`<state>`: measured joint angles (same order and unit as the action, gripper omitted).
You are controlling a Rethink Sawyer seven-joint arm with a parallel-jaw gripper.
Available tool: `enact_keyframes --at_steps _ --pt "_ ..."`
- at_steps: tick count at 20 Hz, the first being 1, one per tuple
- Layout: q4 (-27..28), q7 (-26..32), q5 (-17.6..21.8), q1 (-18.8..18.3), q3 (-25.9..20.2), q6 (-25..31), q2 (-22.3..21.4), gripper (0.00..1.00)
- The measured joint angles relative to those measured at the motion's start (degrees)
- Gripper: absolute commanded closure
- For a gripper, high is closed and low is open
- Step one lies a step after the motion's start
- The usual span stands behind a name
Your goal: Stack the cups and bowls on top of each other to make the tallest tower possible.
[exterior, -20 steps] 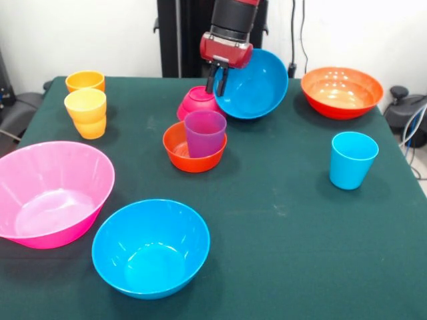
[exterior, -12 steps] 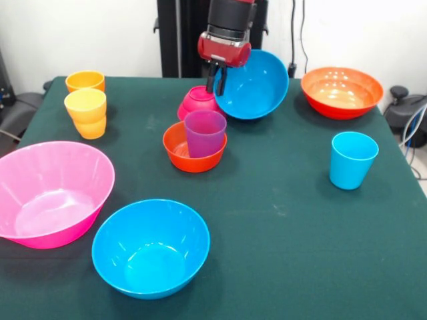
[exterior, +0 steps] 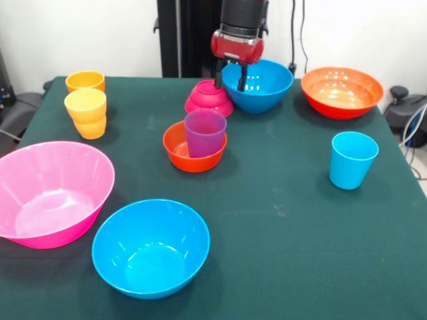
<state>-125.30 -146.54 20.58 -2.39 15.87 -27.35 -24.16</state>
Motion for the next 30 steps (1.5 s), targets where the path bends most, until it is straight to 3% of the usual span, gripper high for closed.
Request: enact_keyframes --at_steps 4,9,13,14,17,23,30 --pt "-0.8 0.0 -0.5 -1.1 -0.5 -2.0 0.4 0.0" --pt "-2.2 0.0 -0.4 -1.9 0.1 -9.1 2.4 0.0" --pt "-3.6 0.0 -0.4 -2.5 1.2 -18.7 5.7 0.0" --pt "-4.1 0.0 -0.6 -2.7 2.1 -24.4 8.1 1.0" --pt "-4.2 0.0 -1.0 -2.6 2.7 -26.4 9.3 1.0" --pt "-5.4 0.0 -6.0 0.1 4.7 -34.8 13.9 1.0" --pt "-6.2 0.0 -7.2 -0.7 3.9 -35.7 13.9 1.0"
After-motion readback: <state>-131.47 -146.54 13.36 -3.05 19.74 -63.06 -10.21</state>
